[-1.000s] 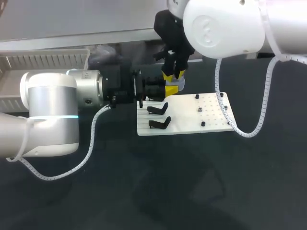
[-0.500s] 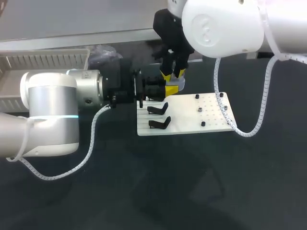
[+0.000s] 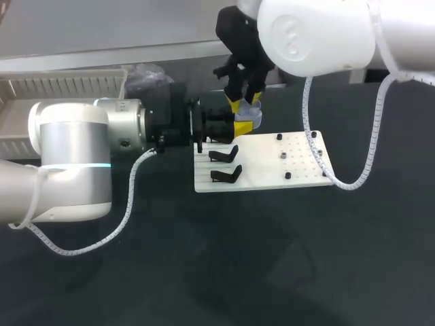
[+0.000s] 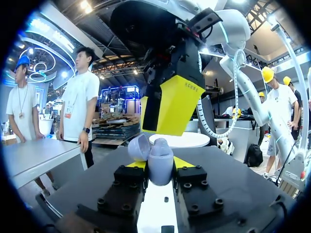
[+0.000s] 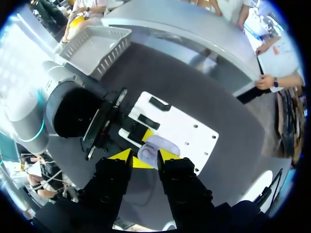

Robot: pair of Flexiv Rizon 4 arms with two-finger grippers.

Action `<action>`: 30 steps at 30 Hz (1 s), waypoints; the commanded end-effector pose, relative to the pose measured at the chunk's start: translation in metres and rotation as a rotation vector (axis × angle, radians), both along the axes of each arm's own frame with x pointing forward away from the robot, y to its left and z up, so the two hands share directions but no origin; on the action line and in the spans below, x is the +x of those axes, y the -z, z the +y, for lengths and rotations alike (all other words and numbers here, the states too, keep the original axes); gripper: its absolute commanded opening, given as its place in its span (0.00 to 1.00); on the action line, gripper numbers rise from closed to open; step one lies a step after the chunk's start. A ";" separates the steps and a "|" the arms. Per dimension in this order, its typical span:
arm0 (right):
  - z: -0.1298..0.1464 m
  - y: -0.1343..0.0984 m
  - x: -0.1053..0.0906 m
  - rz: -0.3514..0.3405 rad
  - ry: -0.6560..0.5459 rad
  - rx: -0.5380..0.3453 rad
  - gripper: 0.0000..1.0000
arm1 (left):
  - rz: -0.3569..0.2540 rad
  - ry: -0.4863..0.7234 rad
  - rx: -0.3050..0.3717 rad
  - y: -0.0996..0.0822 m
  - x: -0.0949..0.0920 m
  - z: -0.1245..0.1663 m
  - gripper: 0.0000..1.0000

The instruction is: Pick up each earbud case from the left stands, insert the matching earbuds, close the lid, and place the case in the box.

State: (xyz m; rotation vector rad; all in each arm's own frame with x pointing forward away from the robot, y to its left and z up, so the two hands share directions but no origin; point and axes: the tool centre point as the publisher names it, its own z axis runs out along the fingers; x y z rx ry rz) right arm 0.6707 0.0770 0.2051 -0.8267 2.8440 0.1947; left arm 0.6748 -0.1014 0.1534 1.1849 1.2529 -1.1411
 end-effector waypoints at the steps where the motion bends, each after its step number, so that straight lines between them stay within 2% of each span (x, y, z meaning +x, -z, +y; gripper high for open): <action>1: -0.007 -0.006 0.009 -0.021 0.014 0.010 0.32 | -0.002 -0.003 -0.003 0.000 -0.001 0.000 0.00; 8: -0.015 -0.012 0.044 -0.081 0.045 -0.001 0.33 | -0.002 -0.003 -0.003 0.000 -0.001 0.000 0.00; 14: -0.020 0.008 0.067 -0.052 0.071 0.000 0.31 | -0.002 -0.003 -0.003 0.000 -0.001 0.000 0.00; 21: -0.023 0.026 0.070 -0.011 0.082 0.000 0.31 | -0.002 -0.003 -0.003 0.000 -0.001 0.000 0.00; 30: -0.027 0.029 0.055 0.011 0.091 0.004 0.33 | -0.002 -0.003 -0.003 0.000 -0.001 0.000 0.00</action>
